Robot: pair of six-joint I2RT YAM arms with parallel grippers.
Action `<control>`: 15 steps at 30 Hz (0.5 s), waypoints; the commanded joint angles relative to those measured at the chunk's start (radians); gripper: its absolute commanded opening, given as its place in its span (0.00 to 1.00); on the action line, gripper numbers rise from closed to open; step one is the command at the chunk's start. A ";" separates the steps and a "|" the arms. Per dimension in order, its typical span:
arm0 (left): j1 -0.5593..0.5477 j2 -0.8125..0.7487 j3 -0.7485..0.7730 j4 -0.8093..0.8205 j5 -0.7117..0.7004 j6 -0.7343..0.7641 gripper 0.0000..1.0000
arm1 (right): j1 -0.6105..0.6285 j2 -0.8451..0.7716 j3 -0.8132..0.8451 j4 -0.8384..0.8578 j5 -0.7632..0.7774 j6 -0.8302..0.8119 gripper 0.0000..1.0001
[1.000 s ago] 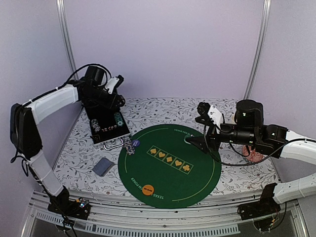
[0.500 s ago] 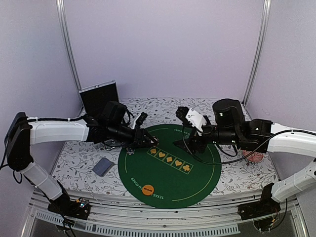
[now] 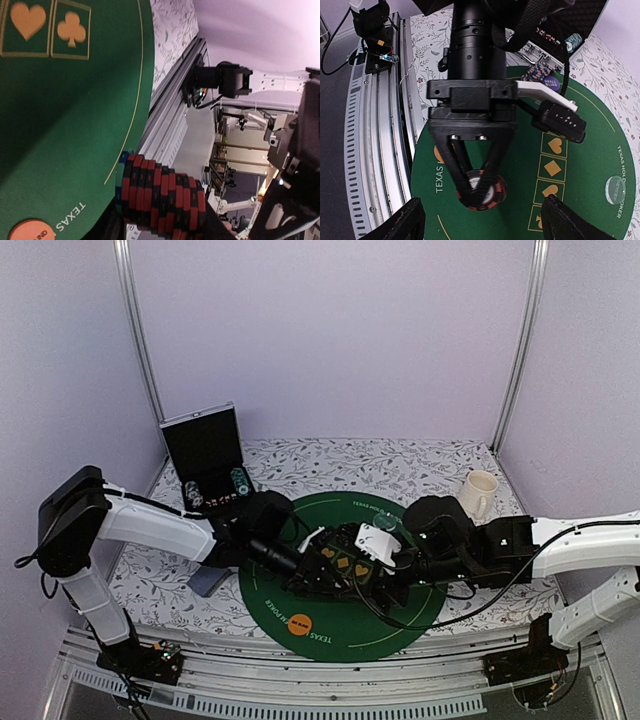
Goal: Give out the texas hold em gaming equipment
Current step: Place the poker chips pile at the big blind area.
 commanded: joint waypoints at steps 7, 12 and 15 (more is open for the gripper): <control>-0.066 0.168 0.053 0.010 0.044 0.053 0.00 | 0.002 -0.156 -0.179 0.042 -0.063 0.184 0.82; -0.058 0.220 0.047 0.028 0.053 0.035 0.00 | 0.003 -0.087 -0.157 -0.025 -0.039 0.164 0.82; -0.047 0.233 0.046 0.041 0.047 0.025 0.02 | 0.001 -0.036 -0.141 -0.037 -0.039 0.151 0.81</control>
